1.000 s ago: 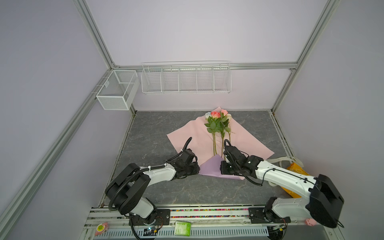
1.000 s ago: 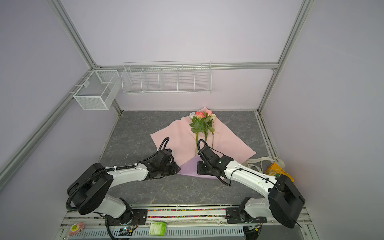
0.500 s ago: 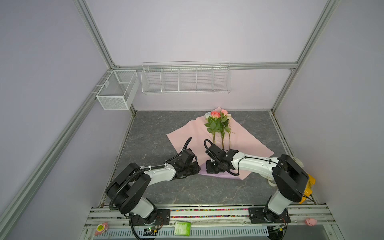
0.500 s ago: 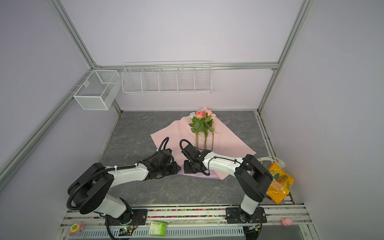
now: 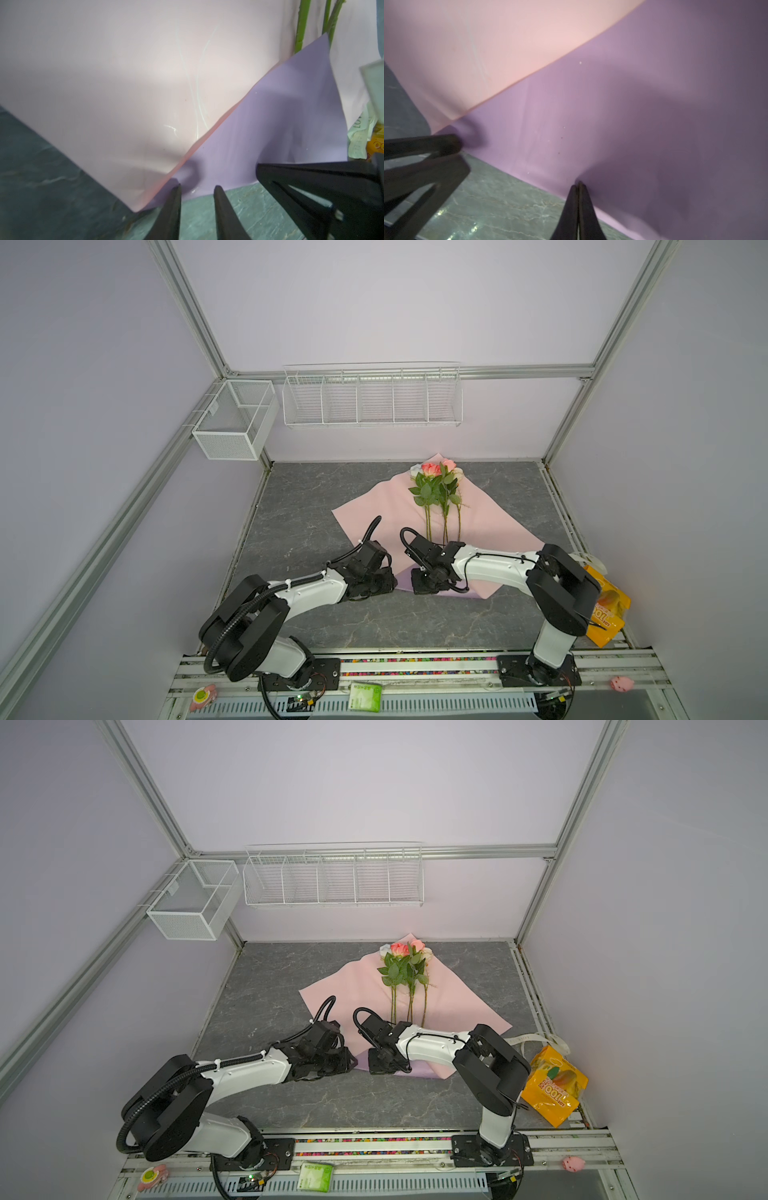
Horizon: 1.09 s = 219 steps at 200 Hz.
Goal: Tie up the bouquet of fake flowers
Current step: 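Fold the right gripper's paper corner over the stems toward the left gripper, then lift the left gripper's paper corner toward the stems while right holds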
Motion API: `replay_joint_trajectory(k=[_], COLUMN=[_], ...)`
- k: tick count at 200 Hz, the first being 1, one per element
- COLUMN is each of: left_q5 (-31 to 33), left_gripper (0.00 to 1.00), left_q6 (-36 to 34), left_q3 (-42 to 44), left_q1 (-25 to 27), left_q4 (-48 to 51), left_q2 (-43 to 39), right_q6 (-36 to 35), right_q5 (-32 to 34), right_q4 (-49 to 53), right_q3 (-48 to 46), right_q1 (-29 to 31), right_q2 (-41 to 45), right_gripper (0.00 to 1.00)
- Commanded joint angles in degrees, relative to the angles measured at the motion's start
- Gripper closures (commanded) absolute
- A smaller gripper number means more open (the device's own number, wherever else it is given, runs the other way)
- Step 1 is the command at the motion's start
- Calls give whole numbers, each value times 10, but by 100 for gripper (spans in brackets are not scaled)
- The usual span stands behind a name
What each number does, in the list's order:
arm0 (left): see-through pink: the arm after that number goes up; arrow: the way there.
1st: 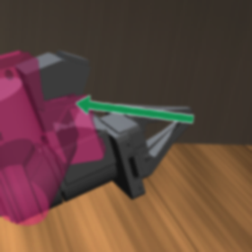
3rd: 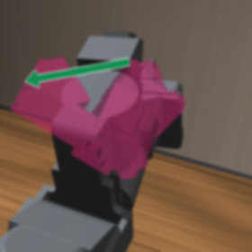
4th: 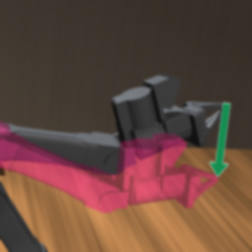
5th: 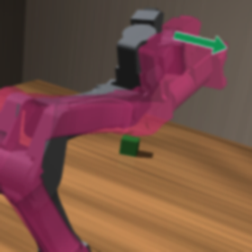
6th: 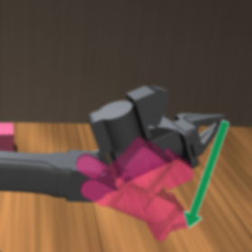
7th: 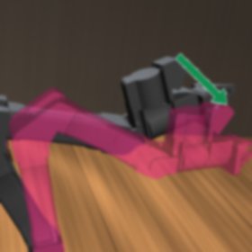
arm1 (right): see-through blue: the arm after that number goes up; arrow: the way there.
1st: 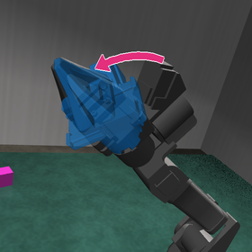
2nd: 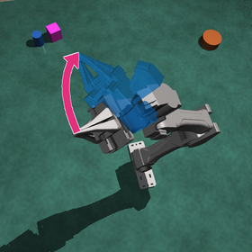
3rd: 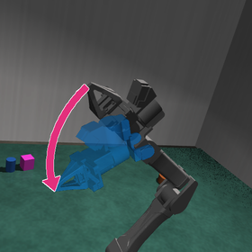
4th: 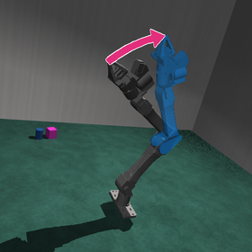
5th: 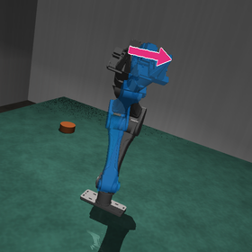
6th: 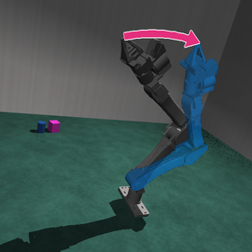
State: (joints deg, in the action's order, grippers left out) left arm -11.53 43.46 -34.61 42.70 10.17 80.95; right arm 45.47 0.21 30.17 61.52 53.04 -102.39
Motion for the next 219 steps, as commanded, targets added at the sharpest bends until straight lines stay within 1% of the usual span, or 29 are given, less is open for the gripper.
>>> replay_joint_trajectory(k=[1,20,27,37,46,64,81,93,109,143,159,169,196,219], left_q5=[21,43,32,0,-36,-95,-161,-194,-204,-182,-187,-198,-257,-272], left_gripper=[63,51,45,40,40,39,38,38,38,38,38,38,39,39], left_q6=[-7,-25,-34,-38,-39,-34,-29,-23,-10,7,23,37,99,135], left_q3=[-23,-29,-26,-16,-3,-3,-16,-25,-33,-57,-62,-63,-60,-62], left_q1=[-29,-66,-86,-121,-155,-220,-269,-287,-294,-298,-299,-299,-300,-303], left_q4=[75,113,113,96,65,46,27,11,-12,-31,-57,-88,-204,-268], left_q2=[-48,-84,-92,-98,-93,-66,-17,20,54,112,141,162,222,246], right_q6=[8,9,8,6,6,7,8,10,11,10,8,9,7,6], right_q5=[8,9,10,11,11,7,4,3,2,2,2,2,-2,-2], right_q4=[23,28,30,34,36,30,28,28,27,28,28,26,24,24], right_q3=[2,2,3,6,7,4,5,5,4,2,2,2,3,0], right_q1=[2,3,2,1,1,0,0,0,0,-1,-1,-2,-5,-7], right_q2=[-21,-20,-20,-21,-21,-21,-24,-25,-24,-26,-26,-27,-29,-28], right_gripper=[92,92,92,92,92,91,91,91,91,91,91,91,91,91])
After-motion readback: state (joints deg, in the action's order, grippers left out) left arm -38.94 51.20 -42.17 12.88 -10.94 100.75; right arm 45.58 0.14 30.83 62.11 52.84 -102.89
